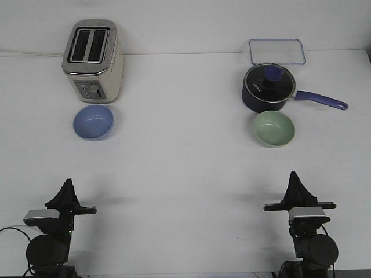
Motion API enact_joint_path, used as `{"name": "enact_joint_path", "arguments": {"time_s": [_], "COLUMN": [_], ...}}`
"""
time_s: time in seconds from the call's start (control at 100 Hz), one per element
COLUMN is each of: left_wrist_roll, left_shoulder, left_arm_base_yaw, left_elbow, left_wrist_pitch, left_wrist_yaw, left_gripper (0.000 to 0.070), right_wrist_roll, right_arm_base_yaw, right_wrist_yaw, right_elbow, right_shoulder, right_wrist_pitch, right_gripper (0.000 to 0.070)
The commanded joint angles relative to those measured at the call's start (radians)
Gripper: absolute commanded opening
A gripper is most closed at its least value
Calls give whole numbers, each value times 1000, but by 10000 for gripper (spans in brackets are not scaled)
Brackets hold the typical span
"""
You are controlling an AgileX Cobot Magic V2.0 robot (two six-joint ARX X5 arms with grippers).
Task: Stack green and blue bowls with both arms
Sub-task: 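Raise the right gripper and move it toward the pale green bowl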
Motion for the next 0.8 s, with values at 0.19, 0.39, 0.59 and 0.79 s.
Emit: {"name": "enact_joint_path", "arguments": {"time_s": [0.19,0.39,0.59,0.79], "left_wrist_roll": [15,15,15,15], "left_shoulder": [-1,-1,-1,-1], "left_arm_base_yaw": [0,0,0,0], "left_elbow": [-19,-19,-19,-19], "left_wrist_pitch": [10,10,10,10], "left_wrist_yaw": [1,1,1,1], "left_gripper": [11,11,11,11], "right_wrist_roll": [0,35,61,63], "right_arm_base_yaw": [-2,-2,-2,-2], "right_wrist_yaw": [3,4,23,27], "right_elbow": [-1,37,198,437], "right_shoulder": [0,0,31,168], "right_wrist_pitch": [12,-4,-256,-505], "right_gripper": [4,4,4,4]}}
